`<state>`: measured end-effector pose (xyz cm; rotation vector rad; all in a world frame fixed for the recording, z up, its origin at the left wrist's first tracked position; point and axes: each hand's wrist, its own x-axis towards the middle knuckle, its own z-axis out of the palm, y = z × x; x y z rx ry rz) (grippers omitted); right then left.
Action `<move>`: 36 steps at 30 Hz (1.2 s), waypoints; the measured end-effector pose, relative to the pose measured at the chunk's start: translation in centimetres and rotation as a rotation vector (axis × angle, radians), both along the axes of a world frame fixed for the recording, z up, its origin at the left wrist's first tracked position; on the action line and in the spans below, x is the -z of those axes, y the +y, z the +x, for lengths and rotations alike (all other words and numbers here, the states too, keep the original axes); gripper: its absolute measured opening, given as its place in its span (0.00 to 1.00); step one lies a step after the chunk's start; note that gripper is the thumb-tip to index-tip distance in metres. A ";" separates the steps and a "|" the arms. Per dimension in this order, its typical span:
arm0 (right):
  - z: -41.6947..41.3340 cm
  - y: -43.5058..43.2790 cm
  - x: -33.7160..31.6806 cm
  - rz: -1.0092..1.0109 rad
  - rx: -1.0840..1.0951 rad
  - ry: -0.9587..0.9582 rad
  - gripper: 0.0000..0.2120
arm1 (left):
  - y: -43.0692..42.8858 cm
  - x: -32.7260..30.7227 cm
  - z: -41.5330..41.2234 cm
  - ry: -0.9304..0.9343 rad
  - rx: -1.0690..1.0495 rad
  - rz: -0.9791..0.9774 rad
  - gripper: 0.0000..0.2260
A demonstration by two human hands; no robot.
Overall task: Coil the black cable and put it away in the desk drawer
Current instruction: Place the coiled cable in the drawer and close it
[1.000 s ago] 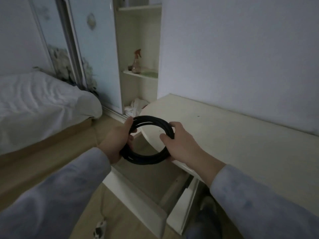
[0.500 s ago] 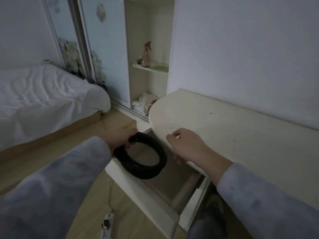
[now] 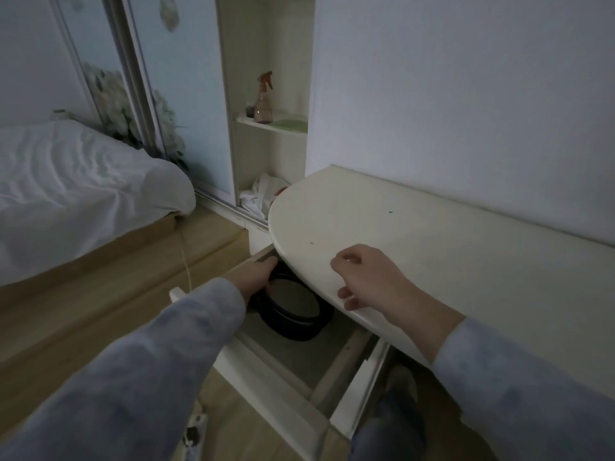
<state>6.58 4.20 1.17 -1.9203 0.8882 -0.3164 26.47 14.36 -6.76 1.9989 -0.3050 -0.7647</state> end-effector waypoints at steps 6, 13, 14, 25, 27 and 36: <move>-1.0 -1.1 0.9 -0.112 0.026 0.017 0.14 | -0.5 0.3 -1.1 -0.217 0.122 0.273 0.29; -1.4 -0.6 1.1 -0.185 -0.007 0.029 0.15 | 1.7 -0.1 -2.0 -0.747 0.374 0.654 0.24; -1.4 -0.6 1.1 -0.217 -0.021 0.037 0.16 | 2.2 0.0 -2.1 -0.811 0.366 0.644 0.24; -2.2 2.6 2.7 -0.635 -0.337 0.085 0.34 | 9.6 1.0 -3.2 -1.133 0.568 -0.212 0.35; -2.5 3.5 3.1 -0.689 -0.417 0.180 0.42 | 10.5 1.5 -2.9 -1.234 0.681 -0.231 0.42; -3.5 5.0 4.4 -0.881 -0.692 0.381 0.63 | 10.1 1.7 -3.2 -1.426 0.742 -0.066 0.61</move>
